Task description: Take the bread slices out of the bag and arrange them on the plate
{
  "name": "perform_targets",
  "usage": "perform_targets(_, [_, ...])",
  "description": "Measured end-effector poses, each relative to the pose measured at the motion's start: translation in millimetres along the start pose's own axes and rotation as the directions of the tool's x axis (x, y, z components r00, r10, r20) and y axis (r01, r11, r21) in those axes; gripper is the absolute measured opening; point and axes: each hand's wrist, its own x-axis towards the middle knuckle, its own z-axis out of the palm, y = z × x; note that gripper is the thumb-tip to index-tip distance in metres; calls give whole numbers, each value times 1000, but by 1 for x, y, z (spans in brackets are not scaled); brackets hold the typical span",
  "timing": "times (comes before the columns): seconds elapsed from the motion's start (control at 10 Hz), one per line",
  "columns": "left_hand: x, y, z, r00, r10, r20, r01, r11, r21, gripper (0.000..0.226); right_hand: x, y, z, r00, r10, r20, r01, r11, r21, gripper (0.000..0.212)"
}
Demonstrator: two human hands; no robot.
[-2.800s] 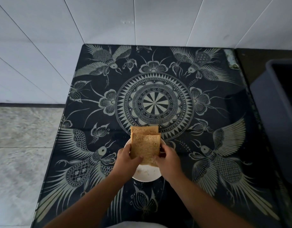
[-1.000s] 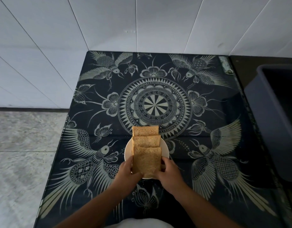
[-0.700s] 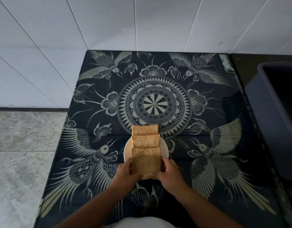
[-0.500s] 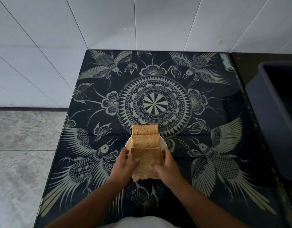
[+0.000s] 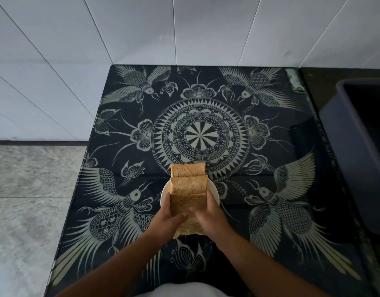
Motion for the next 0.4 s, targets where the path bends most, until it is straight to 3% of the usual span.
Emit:
perform_targets(0.1, [-4, 1, 1, 999, 20, 50, -20, 1000, -5, 57, 1, 0, -1, 1000, -11, -22, 11, 999, -40, 72])
perform_targets(0.2, [-7, 7, -1, 991, 133, -20, -125, 968, 217, 71, 2, -3, -7, 999, -36, -18, 35, 996, -78, 62])
perform_targets(0.3, [-6, 6, -11, 977, 186, -101, -92, 806, 585, 90, -4, -7, -19, 995, -105, 5, 104, 985, -135, 63])
perform_targets(0.4, [-9, 16, -19, 966, 250, -68, -115, 651, 750, 95, -13, -13, -30, 975, -222, 16, 210, 898, -387, 86])
